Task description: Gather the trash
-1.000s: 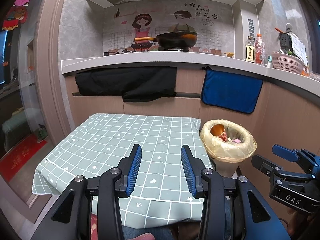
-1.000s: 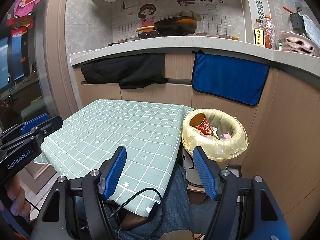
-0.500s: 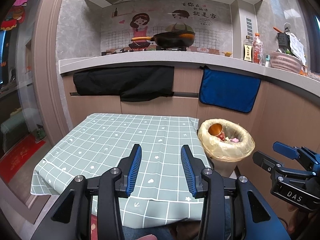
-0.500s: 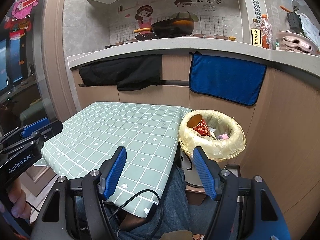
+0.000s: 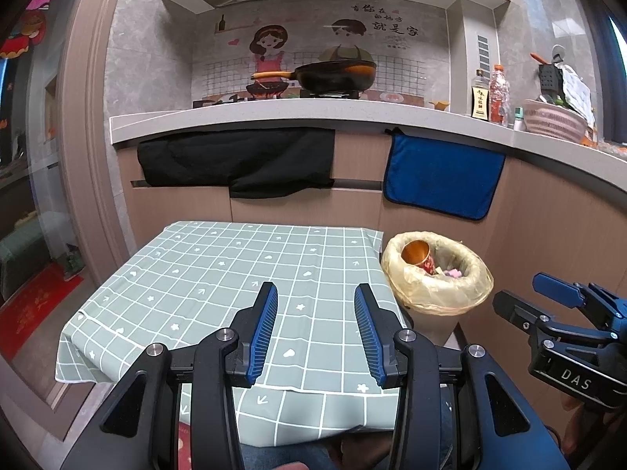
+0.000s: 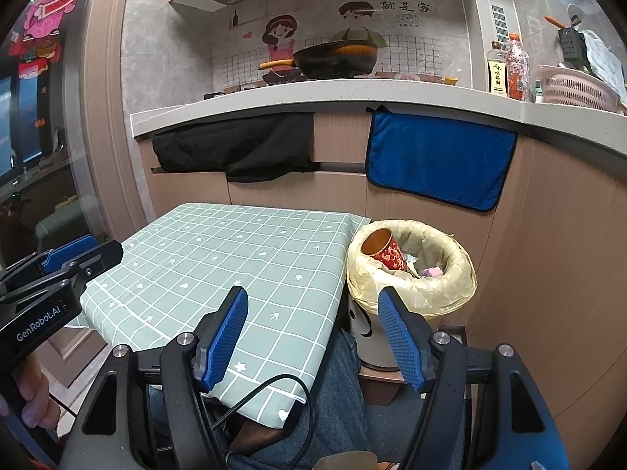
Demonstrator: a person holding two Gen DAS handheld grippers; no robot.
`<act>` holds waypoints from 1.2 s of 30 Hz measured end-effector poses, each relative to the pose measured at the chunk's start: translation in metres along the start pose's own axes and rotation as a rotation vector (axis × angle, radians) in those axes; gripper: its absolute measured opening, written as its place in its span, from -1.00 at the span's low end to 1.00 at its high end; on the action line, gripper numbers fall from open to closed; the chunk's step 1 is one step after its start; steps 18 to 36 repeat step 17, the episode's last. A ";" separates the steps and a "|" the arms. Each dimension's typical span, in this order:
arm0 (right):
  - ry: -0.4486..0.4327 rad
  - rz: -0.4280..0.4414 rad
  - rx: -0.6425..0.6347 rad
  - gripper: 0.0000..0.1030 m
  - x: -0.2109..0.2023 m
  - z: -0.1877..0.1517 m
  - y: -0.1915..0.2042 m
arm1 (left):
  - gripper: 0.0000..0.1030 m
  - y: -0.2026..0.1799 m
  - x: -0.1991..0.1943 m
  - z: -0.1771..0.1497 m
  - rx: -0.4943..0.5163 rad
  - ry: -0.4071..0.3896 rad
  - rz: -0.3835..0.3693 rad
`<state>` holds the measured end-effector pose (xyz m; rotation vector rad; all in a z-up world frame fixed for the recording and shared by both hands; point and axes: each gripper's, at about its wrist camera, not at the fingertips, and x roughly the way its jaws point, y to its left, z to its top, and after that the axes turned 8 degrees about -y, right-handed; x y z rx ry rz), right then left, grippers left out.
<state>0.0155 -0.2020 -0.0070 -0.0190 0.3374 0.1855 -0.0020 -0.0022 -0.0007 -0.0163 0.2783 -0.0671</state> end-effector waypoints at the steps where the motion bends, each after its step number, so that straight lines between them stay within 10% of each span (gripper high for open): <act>1: 0.000 0.000 0.000 0.30 0.000 0.000 0.000 | -0.18 0.001 0.000 0.000 0.001 -0.001 -0.003; 36: 0.001 -0.005 0.003 0.30 -0.001 -0.001 -0.003 | -0.18 0.001 0.006 0.001 -0.009 0.012 -0.026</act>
